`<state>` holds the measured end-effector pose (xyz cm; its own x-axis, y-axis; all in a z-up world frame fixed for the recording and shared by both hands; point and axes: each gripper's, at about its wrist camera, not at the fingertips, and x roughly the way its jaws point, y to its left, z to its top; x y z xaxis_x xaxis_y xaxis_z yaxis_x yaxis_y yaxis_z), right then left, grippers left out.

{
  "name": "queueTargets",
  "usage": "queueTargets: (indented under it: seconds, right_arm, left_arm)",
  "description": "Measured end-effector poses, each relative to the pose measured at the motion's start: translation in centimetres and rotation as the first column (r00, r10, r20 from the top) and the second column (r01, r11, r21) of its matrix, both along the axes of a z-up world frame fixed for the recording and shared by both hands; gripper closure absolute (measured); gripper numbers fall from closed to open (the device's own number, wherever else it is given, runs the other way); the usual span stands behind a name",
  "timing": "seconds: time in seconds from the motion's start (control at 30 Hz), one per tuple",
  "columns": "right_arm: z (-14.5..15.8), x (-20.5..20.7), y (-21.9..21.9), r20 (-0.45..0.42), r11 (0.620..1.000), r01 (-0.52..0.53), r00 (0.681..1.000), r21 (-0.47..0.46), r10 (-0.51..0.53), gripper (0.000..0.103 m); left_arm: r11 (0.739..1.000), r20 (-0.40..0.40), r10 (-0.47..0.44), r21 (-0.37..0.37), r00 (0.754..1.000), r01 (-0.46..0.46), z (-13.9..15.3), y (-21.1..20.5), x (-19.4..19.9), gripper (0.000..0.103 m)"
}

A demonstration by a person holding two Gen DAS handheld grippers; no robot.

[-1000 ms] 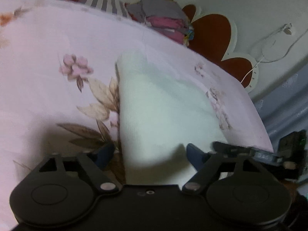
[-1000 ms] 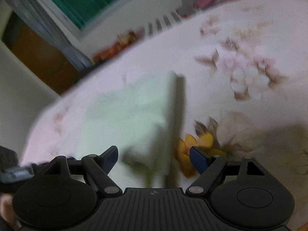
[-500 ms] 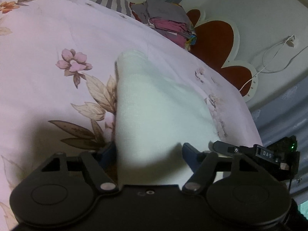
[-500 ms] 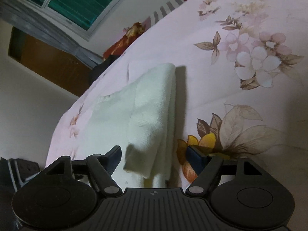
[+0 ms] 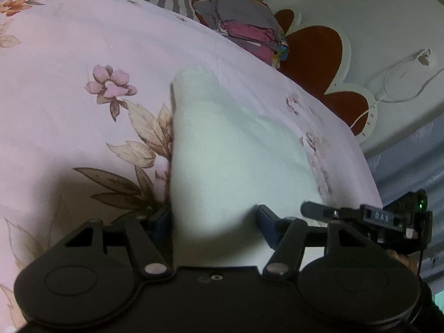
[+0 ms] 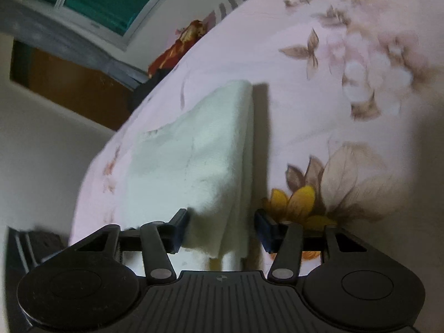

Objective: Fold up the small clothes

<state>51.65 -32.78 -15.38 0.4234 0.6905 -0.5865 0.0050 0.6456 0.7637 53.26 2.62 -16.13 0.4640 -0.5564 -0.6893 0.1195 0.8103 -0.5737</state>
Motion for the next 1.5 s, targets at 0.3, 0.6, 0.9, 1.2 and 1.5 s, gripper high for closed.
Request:
queueTargets:
  seconds: [0.3, 0.6, 0.9, 1.2, 1.5]
  right_arm:
    - [1.4, 0.9, 3.1, 0.047, 0.99, -0.035, 0.998, -0.14, 0.042, 0.063]
    - [3.5, -1.3, 4.9, 0.119, 0.975, 0.023, 0.993, -0.221, 0.003, 0.072]
    - [4.9, -2.9, 5.4, 0.128, 0.975, 0.096, 0.989, -0.199, -0.072, 0.072]
    - [8.6, -5.5, 14.9, 0.212, 0.966, 0.082, 0.977, -0.244, -0.029, 0.072]
    - [8.4, -5.3, 25.9, 0.227, 0.976, 0.031, 0.974, -0.214, 0.019, 0.072]
  left_arm:
    - [0.998, -0.011, 0.006, 0.059, 1.0, -0.005, 0.3, -2.4, 1.3, 0.062]
    - [0.967, 0.063, -0.122, 0.232, 0.991, 0.104, 3.4, -4.8, 0.6, 0.076]
    - [0.984, 0.132, -0.138, 0.134, 0.982, 0.12, 4.0, -1.7, -1.1, 0.076]
    - [0.988, 0.173, -0.124, 0.118, 0.977, 0.104, 6.6, 7.1, -3.5, 0.076]
    - [0.994, 0.18, -0.064, 0.094, 0.982, 0.047, 6.8, 17.7, -4.8, 0.076]
